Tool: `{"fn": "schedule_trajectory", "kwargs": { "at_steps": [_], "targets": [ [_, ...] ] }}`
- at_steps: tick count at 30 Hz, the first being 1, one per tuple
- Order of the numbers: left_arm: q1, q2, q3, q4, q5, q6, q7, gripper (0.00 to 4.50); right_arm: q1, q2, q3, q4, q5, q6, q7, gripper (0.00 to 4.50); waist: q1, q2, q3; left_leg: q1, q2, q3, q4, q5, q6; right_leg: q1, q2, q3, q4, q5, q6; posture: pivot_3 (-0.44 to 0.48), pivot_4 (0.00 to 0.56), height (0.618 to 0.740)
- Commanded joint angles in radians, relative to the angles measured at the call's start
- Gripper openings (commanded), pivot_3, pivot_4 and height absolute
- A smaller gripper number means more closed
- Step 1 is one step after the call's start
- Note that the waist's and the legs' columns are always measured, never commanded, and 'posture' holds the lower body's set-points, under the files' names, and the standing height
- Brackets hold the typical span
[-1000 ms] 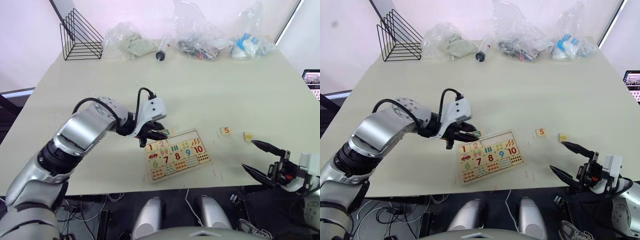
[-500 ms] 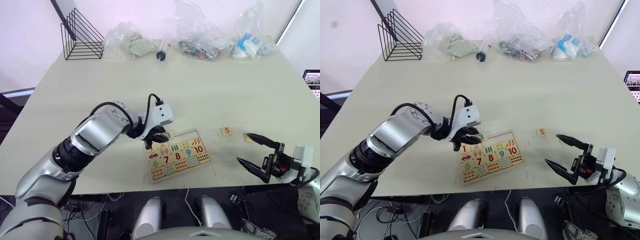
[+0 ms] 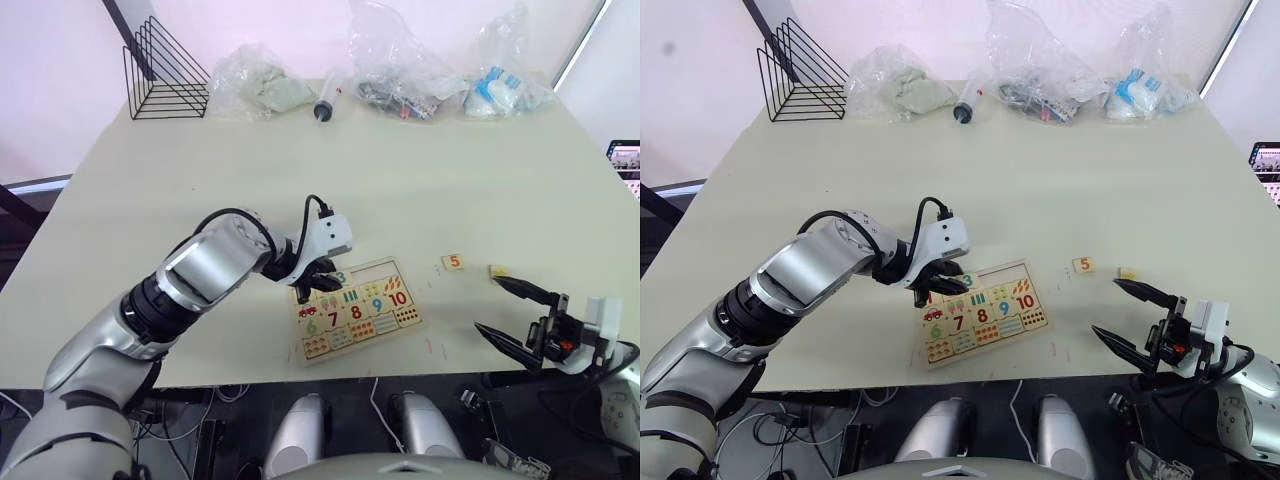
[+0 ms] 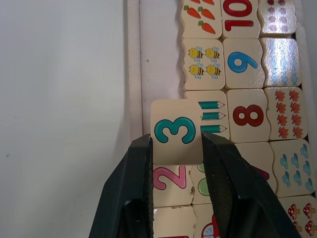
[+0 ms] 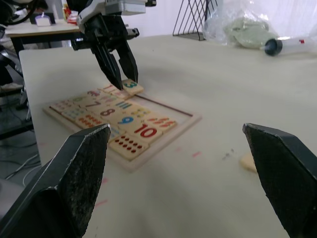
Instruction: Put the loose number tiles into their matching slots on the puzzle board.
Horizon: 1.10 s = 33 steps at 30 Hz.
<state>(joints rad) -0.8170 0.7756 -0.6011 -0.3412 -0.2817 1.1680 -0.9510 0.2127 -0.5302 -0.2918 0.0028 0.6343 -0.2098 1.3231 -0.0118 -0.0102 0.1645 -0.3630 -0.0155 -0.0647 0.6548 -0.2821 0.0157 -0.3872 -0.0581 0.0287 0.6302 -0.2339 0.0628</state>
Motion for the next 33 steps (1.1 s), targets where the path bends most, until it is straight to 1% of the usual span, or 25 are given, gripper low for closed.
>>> {"fn": "schedule_trajectory", "kwargs": {
  "at_steps": [1, 7, 17, 33],
  "targets": [
    [-0.022, -0.007, -0.01, -0.006, 0.02, -0.023, -0.001, 0.94, 0.027, -0.017, -0.041, -0.023, 0.011, -0.01, -0.006, 4.5, 0.0, 0.0, 0.0, 0.0, 0.0, 0.0, 0.0, 0.0, 0.0, 0.0, 0.0, 0.0, 0.0, 0.0, 0.0, 0.0, 0.15, 0.74],
    [-0.029, -0.02, -0.018, 0.016, 0.033, -0.038, -0.012, 0.94, 0.067, -0.024, -0.064, -0.021, 0.014, -0.018, -0.006, 4.5, 0.0, 0.0, 0.0, 0.0, 0.0, 0.0, 0.0, 0.0, 0.0, 0.0, 0.0, 0.0, 0.0, 0.0, 0.0, 0.0, 0.15, 0.74],
    [-0.047, -0.055, -0.043, 0.064, 0.064, -0.067, -0.02, 0.94, 0.075, -0.007, -0.068, -0.008, 0.01, -0.041, -0.004, 4.5, 0.0, 0.0, 0.0, 0.001, 0.0, 0.001, 0.0, 0.0, 0.0, 0.0, 0.0, 0.001, 0.001, 0.0, 0.0, 0.0, 0.15, 0.74],
    [-0.039, -0.054, -0.07, 0.078, 0.114, -0.088, -0.037, 0.94, 0.086, 0.007, -0.061, -0.001, 0.006, -0.068, -0.001, 4.5, 0.0, 0.0, 0.0, 0.001, 0.0, 0.0, 0.001, 0.0, 0.0, 0.0, 0.0, 0.001, 0.002, 0.0, 0.0, 0.0, 0.15, 0.74]
  ]
}}
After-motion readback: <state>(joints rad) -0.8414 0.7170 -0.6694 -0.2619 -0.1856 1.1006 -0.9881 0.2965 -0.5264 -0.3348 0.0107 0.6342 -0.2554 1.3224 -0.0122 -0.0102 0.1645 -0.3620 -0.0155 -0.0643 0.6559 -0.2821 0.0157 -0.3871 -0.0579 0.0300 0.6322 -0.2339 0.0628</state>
